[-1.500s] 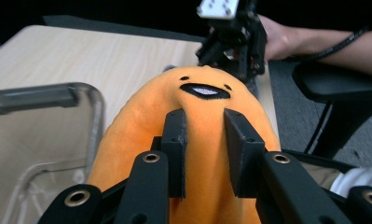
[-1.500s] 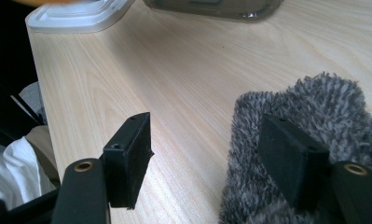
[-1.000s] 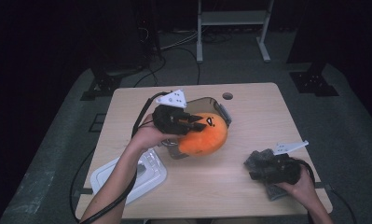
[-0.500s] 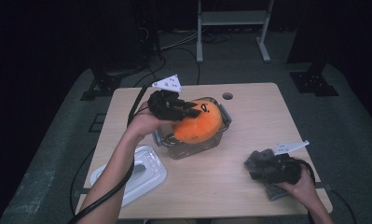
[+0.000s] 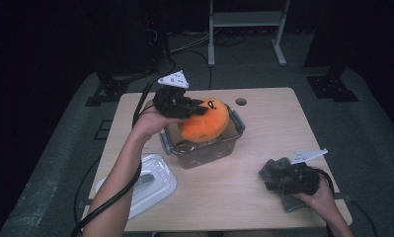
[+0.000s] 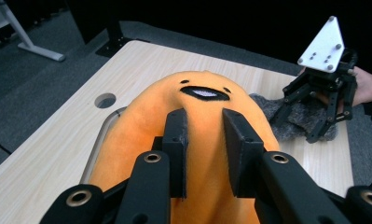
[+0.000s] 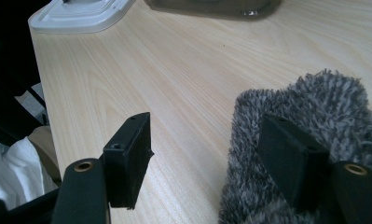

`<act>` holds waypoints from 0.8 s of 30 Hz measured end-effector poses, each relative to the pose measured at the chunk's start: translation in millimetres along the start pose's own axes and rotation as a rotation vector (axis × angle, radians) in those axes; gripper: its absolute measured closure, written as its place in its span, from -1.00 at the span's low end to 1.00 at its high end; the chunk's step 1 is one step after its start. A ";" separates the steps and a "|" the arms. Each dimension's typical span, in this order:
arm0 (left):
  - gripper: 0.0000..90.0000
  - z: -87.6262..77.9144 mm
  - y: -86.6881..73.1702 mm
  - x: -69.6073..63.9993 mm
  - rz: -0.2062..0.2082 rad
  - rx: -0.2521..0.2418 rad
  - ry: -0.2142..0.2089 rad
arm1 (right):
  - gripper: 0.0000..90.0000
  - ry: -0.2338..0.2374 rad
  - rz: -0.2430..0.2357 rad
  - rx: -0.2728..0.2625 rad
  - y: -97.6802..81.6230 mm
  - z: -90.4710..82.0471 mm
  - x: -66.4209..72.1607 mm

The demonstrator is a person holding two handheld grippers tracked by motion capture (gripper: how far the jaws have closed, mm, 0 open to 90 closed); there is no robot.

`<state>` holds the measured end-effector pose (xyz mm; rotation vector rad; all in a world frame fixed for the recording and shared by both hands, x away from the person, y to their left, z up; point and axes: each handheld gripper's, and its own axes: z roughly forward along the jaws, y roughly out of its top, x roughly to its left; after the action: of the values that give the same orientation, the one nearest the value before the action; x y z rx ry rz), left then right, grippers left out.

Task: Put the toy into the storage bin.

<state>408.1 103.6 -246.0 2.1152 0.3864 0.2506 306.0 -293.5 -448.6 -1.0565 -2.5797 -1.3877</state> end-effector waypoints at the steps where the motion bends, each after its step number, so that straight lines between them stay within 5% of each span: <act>1: 0.61 1.0 -0.4 1.2 -0.002 0.001 0.001 | -0.25 -0.001 0.000 0.001 0.0 0.0 -0.1; 24: 0.61 29.6 -14.2 26.4 -0.036 0.043 0.027 | -0.25 0.004 -0.004 0.005 0.4 0.3 -0.7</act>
<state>439.8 97.6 -273.1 2.1465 0.4486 0.2518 306.8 -293.5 -448.8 -1.0473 -2.5825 -1.3823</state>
